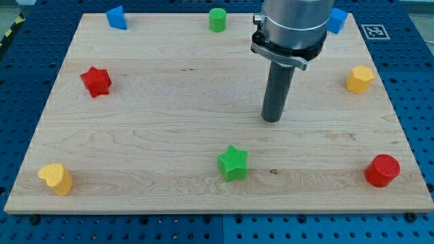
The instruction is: Move your arm to the green star
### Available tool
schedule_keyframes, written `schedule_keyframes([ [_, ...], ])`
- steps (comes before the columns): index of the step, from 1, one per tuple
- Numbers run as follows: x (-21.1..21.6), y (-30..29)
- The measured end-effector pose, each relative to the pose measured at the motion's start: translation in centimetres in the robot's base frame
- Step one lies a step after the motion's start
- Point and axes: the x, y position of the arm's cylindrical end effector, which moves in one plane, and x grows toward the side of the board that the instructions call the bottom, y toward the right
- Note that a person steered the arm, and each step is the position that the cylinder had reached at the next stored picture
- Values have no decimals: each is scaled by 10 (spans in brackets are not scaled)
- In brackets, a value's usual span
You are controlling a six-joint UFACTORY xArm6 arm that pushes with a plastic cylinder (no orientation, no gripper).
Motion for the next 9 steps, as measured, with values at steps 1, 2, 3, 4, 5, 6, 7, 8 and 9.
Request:
schedule_keyframes([
  [1, 0, 0],
  [2, 1, -14],
  [3, 15, -50],
  [4, 15, -62],
  [5, 17, -69],
  [6, 31, -101],
  [7, 38, -120],
  [8, 52, -123],
  [9, 112, -127],
])
